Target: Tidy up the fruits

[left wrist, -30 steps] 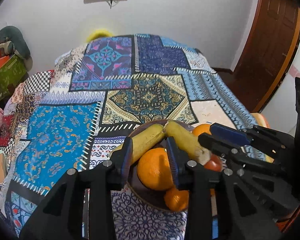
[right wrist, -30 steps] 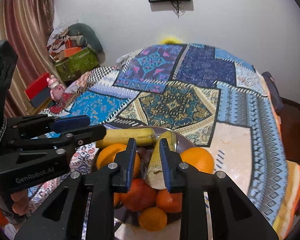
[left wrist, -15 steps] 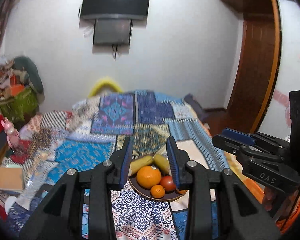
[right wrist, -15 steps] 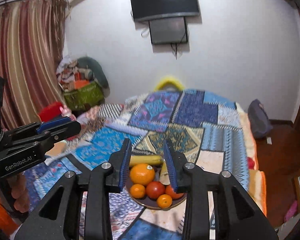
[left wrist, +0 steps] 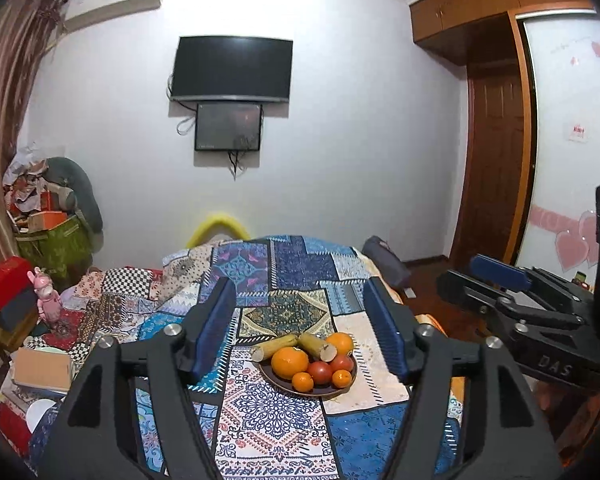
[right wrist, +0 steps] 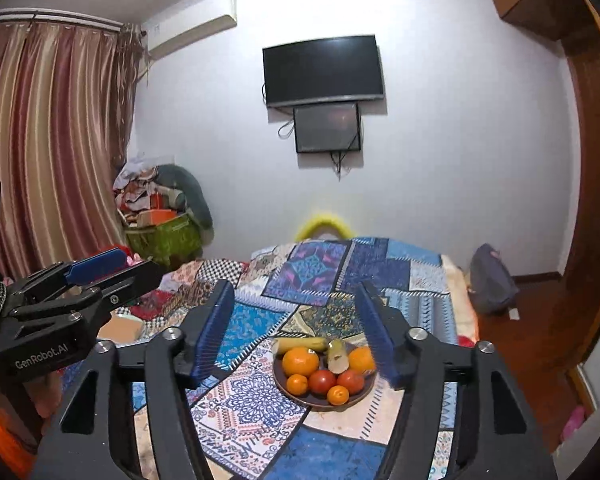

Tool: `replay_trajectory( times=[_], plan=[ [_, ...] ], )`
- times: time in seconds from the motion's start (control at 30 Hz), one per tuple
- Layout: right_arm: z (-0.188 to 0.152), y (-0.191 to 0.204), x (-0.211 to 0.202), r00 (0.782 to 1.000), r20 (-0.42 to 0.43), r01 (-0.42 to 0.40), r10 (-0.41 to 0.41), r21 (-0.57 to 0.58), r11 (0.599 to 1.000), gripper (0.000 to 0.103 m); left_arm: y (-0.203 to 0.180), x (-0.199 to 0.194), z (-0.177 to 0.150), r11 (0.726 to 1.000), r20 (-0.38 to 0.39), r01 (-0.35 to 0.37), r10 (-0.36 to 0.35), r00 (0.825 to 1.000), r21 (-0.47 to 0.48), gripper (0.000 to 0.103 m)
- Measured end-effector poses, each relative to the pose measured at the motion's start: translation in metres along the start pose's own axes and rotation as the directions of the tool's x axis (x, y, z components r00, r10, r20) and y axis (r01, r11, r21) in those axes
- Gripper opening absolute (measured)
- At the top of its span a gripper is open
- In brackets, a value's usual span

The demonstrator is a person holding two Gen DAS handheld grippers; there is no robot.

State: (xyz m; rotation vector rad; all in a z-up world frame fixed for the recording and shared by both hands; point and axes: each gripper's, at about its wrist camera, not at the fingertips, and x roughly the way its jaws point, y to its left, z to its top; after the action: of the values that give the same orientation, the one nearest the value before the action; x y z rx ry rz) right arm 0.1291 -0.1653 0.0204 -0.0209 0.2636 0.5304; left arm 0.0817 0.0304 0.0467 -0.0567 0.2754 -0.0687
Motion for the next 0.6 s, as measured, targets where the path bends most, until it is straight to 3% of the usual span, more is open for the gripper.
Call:
replay_trajectory(
  times=[0.17, 0.33, 0.43, 0.6],
  plan=[
    [-0.005, 0.006, -0.015, 0.999, 0.041, 0.033, -0.033, 0.011, 0.999, 0.084, 0.000, -0.022, -0.005, 1.000, 0.023, -0.008, 0.008, 1.000, 0.010, 0.080],
    [-0.012, 0.003, -0.020, 0.997, 0.049, 0.050, -0.052, 0.042, 0.998, 0.091, -0.002, -0.033, -0.011, 1.000, 0.033, -0.017, 0.016, 0.999, 0.021, 0.094],
    [-0.013, 0.002, -0.026, 0.994, 0.065, 0.082, -0.084, 0.042, 0.996, 0.101, -0.006, -0.037, -0.014, 0.999, 0.042, -0.032, 0.031, 0.999, 0.031, 0.100],
    [-0.015, 0.003, -0.036, 0.991, 0.083, 0.103, -0.106, 0.041, 0.994, 0.103, -0.008, -0.040, -0.018, 0.998, 0.047, -0.042, 0.040, 0.998, 0.039, 0.103]
  ],
)
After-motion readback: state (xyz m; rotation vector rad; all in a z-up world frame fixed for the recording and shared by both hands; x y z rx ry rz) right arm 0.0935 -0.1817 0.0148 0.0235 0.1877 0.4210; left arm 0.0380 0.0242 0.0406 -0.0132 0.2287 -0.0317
